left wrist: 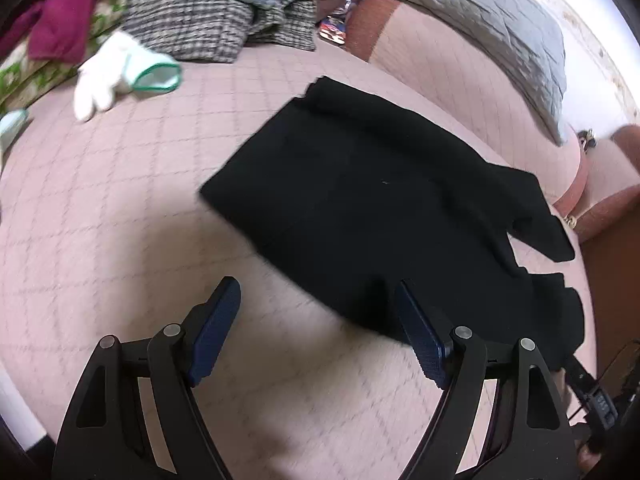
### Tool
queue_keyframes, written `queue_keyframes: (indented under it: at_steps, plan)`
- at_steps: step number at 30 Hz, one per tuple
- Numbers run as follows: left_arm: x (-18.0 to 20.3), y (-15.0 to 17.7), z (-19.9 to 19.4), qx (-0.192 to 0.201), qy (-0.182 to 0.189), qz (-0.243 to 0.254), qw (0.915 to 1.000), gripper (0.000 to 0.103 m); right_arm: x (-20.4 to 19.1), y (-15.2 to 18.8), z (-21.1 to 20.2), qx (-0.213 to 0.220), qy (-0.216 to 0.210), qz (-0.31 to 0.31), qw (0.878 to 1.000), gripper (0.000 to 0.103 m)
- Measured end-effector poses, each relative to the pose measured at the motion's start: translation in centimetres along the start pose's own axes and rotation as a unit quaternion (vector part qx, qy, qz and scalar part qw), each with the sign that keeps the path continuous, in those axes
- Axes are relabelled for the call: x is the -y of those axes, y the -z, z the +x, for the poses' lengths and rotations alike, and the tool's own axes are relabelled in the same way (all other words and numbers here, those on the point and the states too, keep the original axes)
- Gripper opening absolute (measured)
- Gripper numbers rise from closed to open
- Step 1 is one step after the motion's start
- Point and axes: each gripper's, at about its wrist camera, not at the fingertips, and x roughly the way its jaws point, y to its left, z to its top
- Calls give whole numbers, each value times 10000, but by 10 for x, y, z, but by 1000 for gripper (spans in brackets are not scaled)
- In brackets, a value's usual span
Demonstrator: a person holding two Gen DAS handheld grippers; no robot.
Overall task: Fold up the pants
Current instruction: 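Close both grippers on the pants waistband edge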
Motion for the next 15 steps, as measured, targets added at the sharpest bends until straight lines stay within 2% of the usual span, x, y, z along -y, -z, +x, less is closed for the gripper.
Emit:
queue_keyframes:
  at_steps: [4,6,9,10,11,12,13,14,15]
  plan:
    - [12,-8,12,88,-290,101,9995,80,2,-9,9,115,-53,-29,9999,102]
    - [17,-11,16,43,-443,94,9990,80,5,-13,12,223,-146,81,9996,96]
    - [21,-17,22,-24,-380,80,9992,80,12,-21,15,347,-236,296,9987,64]
    - [22,-19,24,-24,-284,77,9996,80,15,-23,16,362,-255,394,9982,46]
    - [23,-21,25,-7,-228,78,9997,62,19,-25,18,363,-271,505,9977,34]
    - [24,-22,26,-34,-178,109,9998,39,23,-27,19,376,-284,617,9970,28]
    - [26,-23,28,-62,-207,127,9997,35,28,-29,20,374,-301,711,9963,20]
    - [26,-23,28,-46,-229,115,9997,31,31,-29,19,367,-323,792,9957,17]
    - [25,-23,26,-38,-142,92,9998,20,34,-29,18,352,-393,859,9949,16]
